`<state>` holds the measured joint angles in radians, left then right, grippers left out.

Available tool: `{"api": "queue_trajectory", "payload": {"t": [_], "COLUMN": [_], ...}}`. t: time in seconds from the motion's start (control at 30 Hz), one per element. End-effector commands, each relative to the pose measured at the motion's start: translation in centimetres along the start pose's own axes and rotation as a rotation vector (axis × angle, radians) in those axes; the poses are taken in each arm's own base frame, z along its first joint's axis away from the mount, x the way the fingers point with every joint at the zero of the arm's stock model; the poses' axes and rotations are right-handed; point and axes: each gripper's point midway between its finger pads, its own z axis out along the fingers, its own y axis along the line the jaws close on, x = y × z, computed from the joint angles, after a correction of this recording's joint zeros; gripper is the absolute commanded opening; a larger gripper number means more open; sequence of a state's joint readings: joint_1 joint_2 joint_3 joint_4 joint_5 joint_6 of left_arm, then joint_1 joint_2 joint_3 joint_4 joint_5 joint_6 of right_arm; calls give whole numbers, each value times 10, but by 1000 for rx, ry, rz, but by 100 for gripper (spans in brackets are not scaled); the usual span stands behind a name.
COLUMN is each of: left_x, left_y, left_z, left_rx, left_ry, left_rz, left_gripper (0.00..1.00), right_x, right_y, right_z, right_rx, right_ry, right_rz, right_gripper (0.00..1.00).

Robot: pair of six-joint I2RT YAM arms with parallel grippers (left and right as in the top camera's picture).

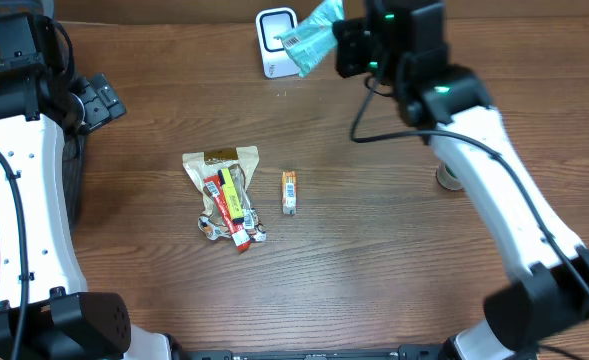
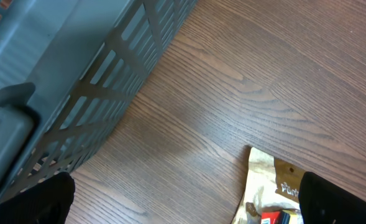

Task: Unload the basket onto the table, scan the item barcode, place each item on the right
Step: 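Carry the wipes pack to the white scanner and hold it there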

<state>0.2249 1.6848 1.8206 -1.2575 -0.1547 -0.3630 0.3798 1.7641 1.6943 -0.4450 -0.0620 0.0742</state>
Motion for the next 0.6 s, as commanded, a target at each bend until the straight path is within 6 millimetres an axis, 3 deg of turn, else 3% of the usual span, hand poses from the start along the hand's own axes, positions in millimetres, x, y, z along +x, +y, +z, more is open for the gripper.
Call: {"api": "queue_trajectory", "payload": {"t": [0.0, 0.13, 0.17, 0.37, 0.47, 0.57], "left_x": [-7, -7, -7, -7, -7, -7], "left_y": [2, 2, 2, 2, 2, 2], "left_z": [-12, -12, -12, -12, -12, -12], "left_rx": [2, 2, 2, 2, 2, 2], "left_ry": [-42, -42, -41, -42, -41, -41], "left_rz": [4, 4, 4, 4, 4, 4], "left_gripper": [100, 100, 100, 100, 100, 100], "right_x": [-9, -13, -15, -27, -22, -2], "right_y": [-18, -20, -13, 5, 14, 11], "right_z": [28, 51, 61, 81, 95, 119], "right_rx": [208, 341, 384, 565, 593, 633], "right_ry": [-67, -140, -176, -303, -323, -301], "right_rz": [-184, -260, -335, -571, -702, -826], "right_gripper": [4, 4, 3, 4, 4, 4]}}
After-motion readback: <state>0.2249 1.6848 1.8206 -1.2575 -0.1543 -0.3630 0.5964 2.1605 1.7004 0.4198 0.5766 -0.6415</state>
